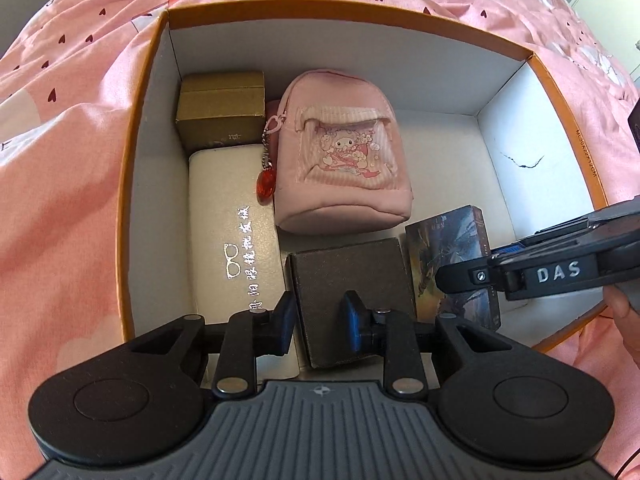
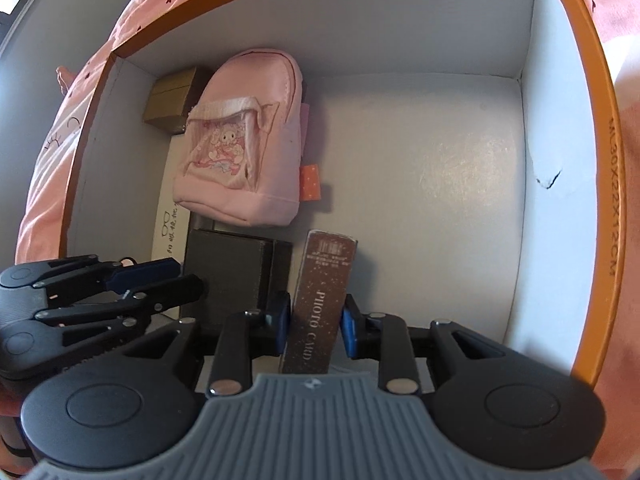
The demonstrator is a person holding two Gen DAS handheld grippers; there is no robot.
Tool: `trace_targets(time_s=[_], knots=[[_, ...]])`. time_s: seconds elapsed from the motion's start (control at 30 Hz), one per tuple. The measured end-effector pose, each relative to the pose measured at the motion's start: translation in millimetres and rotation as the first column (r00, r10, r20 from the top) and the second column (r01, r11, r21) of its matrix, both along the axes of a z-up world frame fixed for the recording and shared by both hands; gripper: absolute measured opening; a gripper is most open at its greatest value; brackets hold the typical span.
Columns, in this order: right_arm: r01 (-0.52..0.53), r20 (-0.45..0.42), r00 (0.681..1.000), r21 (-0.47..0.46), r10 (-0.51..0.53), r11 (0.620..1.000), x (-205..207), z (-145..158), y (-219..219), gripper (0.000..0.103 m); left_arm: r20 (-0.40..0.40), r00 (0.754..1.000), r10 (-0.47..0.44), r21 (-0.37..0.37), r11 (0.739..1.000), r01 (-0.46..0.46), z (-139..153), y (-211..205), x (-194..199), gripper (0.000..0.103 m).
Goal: Organize objects
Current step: 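Open the left tool on the grey box while the right tool releases the card pack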
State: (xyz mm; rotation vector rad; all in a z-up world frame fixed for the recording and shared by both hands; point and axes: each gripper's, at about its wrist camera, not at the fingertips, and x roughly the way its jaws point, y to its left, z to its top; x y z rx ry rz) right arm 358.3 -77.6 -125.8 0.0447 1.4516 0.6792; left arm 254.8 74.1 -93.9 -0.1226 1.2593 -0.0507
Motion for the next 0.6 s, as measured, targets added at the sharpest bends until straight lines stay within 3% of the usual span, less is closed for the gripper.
trace_targets(time_s=[0.2, 0.3, 0.6], knots=[[-0.08, 0.133, 0.986, -0.179, 0.104, 0.981, -13, 9, 15, 0.05, 0.034, 0.999, -0.004, -0.015, 1.0, 0.005, 10, 2, -6, 0.031], [-0.124, 0.156, 0.974, -0.23, 0.162, 0.965, -19, 10, 20, 0.051, 0.051, 0.999, -0.006, -0.026, 1.0, 0.007, 18, 3, -10, 0.031], [-0.14, 0.108, 0.98, -0.215, 0.166, 0.967, -19, 4, 20, 0.048, 0.069, 0.998, -0.005, -0.046, 0.999, 0.008, 21, 0, -15, 0.031]])
